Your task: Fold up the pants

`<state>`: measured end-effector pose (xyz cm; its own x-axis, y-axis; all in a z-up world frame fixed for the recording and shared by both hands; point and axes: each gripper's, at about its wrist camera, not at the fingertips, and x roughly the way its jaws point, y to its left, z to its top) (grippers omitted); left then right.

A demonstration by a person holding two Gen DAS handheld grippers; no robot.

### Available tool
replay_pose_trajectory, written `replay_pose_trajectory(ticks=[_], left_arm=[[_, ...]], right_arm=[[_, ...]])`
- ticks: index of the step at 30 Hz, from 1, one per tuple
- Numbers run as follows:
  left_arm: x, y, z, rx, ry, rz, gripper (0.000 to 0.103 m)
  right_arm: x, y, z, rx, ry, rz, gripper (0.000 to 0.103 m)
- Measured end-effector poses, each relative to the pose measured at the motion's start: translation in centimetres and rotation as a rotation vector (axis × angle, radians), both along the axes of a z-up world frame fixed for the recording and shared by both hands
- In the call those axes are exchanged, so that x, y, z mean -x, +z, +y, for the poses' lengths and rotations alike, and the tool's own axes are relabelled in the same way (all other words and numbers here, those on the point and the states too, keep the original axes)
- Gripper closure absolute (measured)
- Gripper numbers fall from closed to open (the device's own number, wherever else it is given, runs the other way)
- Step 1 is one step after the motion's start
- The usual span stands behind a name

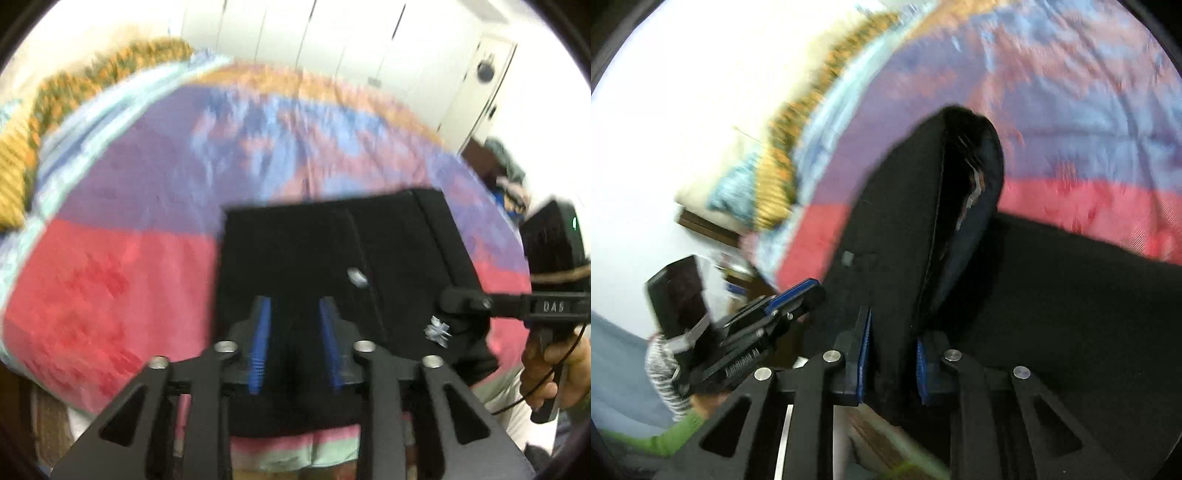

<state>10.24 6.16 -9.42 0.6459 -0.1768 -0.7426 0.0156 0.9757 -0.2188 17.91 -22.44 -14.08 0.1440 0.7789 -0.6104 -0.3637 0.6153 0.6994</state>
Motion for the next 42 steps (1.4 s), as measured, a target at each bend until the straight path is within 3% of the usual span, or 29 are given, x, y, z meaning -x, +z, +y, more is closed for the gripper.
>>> replay_pose_trajectory(ticks=[4, 8, 11, 14, 16, 17, 19, 20, 21, 24, 28, 31, 32, 35, 36, 42], left_arm=[[0.7, 3.4, 0.7, 0.002, 0.01, -0.078, 0.061], [0.9, 3.1, -0.3, 0.018, 0.0, -0.074, 0.061], [0.8, 1.5, -2.0, -0.016, -0.03, -0.041, 0.061], [0.4, -0.7, -4.2, -0.029, -0.083, 0.01, 0.06], [-0.2, -3.3, -6.4, -0.094, -0.128, 0.067, 0.06], [-0.2, -4.2, -7.0, -0.126, -0.139, 0.088, 0.06], [-0.6, -6.2, -8.4, -0.209, -0.163, 0.155, 0.06], [-0.6, -6.4, -8.5, -0.219, -0.161, 0.162, 0.06], [-0.6, -6.2, -8.4, -0.214, -0.157, 0.157, 0.06], [-0.8, -5.0, -8.1, -0.193, -0.134, 0.127, 0.056], [-1.7, -5.3, -8.8, -0.234, -0.113, 0.139, 0.052], [-2.2, -6.4, -9.4, -0.259, -0.103, 0.182, 0.052], [-2.5, -6.6, -9.5, -0.264, -0.1, 0.193, 0.052], [-2.5, -7.3, -9.7, -0.258, -0.095, 0.211, 0.052], [-2.6, -7.3, -9.7, -0.264, -0.091, 0.214, 0.052], [-2.6, -7.3, -9.8, -0.272, -0.086, 0.219, 0.052]], right_arm=[[1.2, 3.7, -4.4, -0.051, -0.057, -0.052, 0.083], [2.9, 5.3, -9.2, -0.07, -0.12, -0.055, 0.083], [3.8, 3.5, -13.1, -0.032, -0.205, -0.014, 0.083], [4.9, -1.4, -16.8, -0.01, -0.323, 0.093, 0.083], [5.3, -5.8, -17.8, 0.09, -0.359, 0.147, 0.083], [5.6, -7.3, -17.9, 0.114, -0.379, 0.151, 0.079], [5.7, -7.5, -18.3, 0.079, -0.415, 0.143, 0.075], [5.6, -6.7, -18.2, 0.079, -0.423, 0.145, 0.065], [5.6, -5.9, -18.0, 0.107, -0.423, 0.134, 0.057], [5.0, -0.2, -17.0, 0.312, -0.412, -0.074, 0.056], [2.7, 6.1, -13.2, 0.333, -0.302, -0.293, 0.056], [0.8, 5.3, -10.7, 0.328, -0.242, -0.34, 0.055], [0.3, 3.9, -10.3, 0.349, -0.233, -0.331, 0.055], [-1.6, -3.0, -9.6, 0.545, -0.208, -0.208, 0.055], [-1.5, -3.6, -9.5, 0.557, -0.204, -0.21, 0.055], [2.4, 1.4, -10.0, 0.556, -0.219, -0.318, 0.055]])
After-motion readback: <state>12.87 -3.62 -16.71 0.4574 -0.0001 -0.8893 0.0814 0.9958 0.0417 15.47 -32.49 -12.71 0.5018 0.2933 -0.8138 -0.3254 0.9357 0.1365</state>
